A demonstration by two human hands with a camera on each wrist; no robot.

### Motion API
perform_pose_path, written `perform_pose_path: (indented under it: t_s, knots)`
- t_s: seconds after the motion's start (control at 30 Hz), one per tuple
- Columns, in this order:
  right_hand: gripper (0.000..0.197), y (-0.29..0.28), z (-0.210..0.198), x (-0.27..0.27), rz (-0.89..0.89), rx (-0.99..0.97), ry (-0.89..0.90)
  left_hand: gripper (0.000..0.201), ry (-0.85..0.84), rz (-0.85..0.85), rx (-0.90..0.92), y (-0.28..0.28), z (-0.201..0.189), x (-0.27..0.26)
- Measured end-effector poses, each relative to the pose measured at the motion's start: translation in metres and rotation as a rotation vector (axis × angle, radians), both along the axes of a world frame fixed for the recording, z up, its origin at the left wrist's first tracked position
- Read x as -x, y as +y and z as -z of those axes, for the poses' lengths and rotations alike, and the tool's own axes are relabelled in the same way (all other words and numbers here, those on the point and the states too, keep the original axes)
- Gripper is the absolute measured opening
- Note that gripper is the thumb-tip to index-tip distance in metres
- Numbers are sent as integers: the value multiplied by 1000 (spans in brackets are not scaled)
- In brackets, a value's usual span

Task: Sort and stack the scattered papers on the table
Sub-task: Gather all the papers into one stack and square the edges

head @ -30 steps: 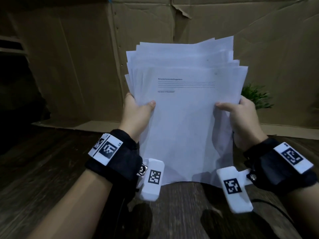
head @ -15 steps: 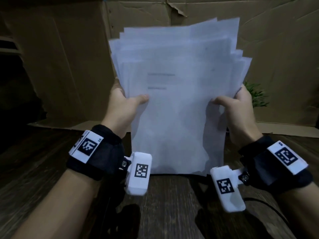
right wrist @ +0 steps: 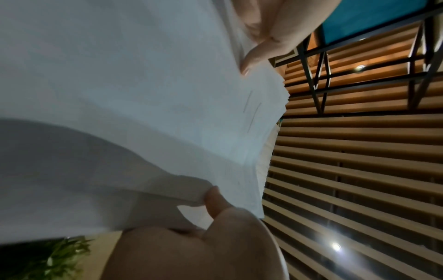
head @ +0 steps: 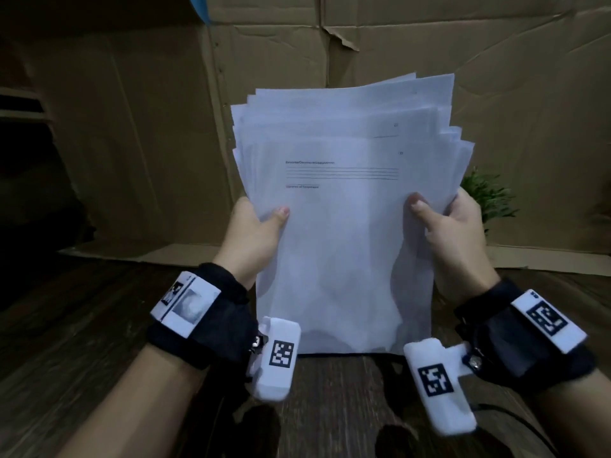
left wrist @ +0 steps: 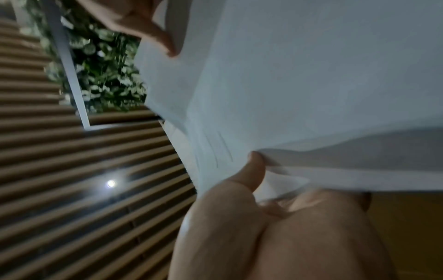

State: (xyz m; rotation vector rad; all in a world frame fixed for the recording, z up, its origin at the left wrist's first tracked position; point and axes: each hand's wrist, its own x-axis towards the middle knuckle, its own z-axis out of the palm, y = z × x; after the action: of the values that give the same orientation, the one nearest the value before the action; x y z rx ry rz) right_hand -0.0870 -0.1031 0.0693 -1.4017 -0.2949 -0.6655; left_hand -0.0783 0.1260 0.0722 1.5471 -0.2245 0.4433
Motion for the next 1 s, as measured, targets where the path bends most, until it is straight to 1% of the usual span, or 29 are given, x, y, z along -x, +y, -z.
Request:
perform_pose_path:
  t_s: [0.07, 0.1, 0.2, 0.27, 0.33, 0.37, 0.4, 0.43, 0.47, 0.5, 0.53, 0.57, 0.6, 0.67, 0.73, 0.8, 0.83, 0.87, 0.9, 0.93, 1.0]
  knots:
    - [30, -3, 1, -1, -22, -11, 9, 42, 11, 32, -13, 0, -2, 1]
    - [30, -4, 0, 0, -34, -7, 18, 38, 24, 45, -28, 2, -2, 0]
    - [32, -6, -7, 6, -66, 27, 36, 40, 46, 51, -53, 7, -5, 1]
    - [32, -7, -9, 5, -49, 34, 37, 41, 41, 55, -1, 6, -8, 3]
    - [45, -5, -9, 3, -18, 24, 44, 47, 15, 61, 76, 5, -12, 5]
    - [48, -4, -8, 2, 1, 13, 47, 54, -10, 65, 94, 3, -13, 6]
    - [46, -3, -7, 3, 17, 0, 56, 64, -37, 68, 100, 1, -13, 8]
    - [38, -2, -6, 2, 20, -8, 65, 72, -59, 64, 97, -1, -13, 9]
    - [27, -2, -4, 1, 14, -11, 69, 78, -75, 60, 93, -2, -13, 9]
    - [18, -1, -4, 2, 5, -8, 68, 78, -79, 52, 88, -3, -12, 9]
    - [16, 0, -4, 3, 9, -2, 62, 72, -81, 44, 89, -3, -11, 9]
    - [19, 1, -6, 5, 21, 2, 56, 67, -84, 33, 91, -4, -11, 8]
    - [20, 2, -6, 5, 42, -6, 53, 66, -84, 16, 94, -3, -10, 7]
    - [21, 3, -5, 5, 91, -41, 58, 70, -78, -41, 109, -6, -8, 6]
    - [29, 5, -4, 4, 133, -76, 87, 75, -60, -112, 114, -9, -3, 1]
    - [38, 8, 0, 3, 131, -93, 138, 82, -2, -142, 103, -12, 3, 0]
    - [38, 9, 3, 2, 114, -95, 162, 89, 37, -137, 89, -12, 6, -3]
    - [31, 11, 5, 1, 96, -96, 171, 93, 63, -123, 76, -12, 9, -5]
    - [20, 12, 6, 0, 85, -92, 170, 92, 68, -115, 69, -12, 12, -7]
    - [13, 12, 7, -1, 85, -85, 164, 90, 61, -116, 72, -12, 13, -9]
    - [16, 11, 7, -2, 96, -86, 134, 85, 43, -132, 71, -14, 12, -8]
